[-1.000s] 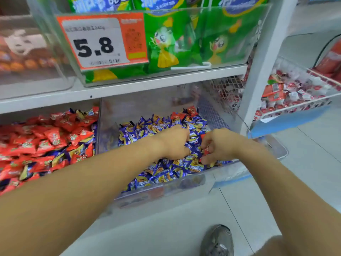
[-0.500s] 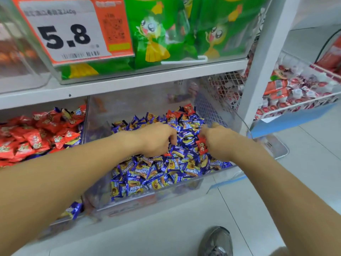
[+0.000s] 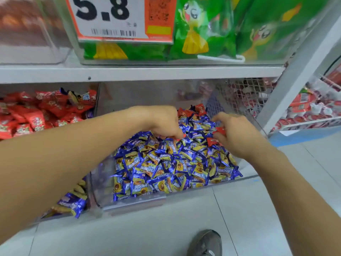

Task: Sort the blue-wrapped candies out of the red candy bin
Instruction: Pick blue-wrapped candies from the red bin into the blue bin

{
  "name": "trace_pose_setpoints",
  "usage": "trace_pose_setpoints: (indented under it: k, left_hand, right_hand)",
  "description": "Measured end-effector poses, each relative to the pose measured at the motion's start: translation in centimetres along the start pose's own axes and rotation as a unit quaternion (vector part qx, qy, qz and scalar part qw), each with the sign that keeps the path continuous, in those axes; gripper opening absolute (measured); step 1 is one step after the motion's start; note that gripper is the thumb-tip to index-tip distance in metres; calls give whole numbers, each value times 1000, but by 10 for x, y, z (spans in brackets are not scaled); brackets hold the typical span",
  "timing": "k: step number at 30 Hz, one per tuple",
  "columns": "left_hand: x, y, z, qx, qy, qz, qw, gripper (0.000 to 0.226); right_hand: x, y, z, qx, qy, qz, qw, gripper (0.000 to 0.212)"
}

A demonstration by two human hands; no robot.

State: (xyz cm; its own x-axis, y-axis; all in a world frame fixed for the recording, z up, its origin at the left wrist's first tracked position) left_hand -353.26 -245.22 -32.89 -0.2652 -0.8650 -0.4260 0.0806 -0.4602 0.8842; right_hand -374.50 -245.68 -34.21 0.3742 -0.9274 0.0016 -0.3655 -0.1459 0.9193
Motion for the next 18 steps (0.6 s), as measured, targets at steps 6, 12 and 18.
trace_pose_setpoints:
  k: [6,12,18]
  left_hand:
    - [27,8,-10,-25,85,23,996,18]
    - [52,5,-3,3,49,103,993,58]
    - [66,-1,-10,144,38,168,975,18]
  right_hand:
    - [12,-24,0,-30,-45,-117,992,47]
    - [8,-7,1,23,-9,-52,998,22]
    - [11,16,-13,99,31,-10,995,27]
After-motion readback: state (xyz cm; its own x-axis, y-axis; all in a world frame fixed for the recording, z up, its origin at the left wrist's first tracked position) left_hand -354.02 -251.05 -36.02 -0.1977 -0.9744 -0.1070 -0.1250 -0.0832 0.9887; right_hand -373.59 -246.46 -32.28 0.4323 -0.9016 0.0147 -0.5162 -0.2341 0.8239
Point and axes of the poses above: each hand's wrist, its own x-axis towards the middle knuckle, its own y-axis out of the back of the hand, z = x × y, the point moved 2 cm from there along x, towards the middle knuckle, and after that the axes turned 15 degrees about x, right-handed, at the moved point
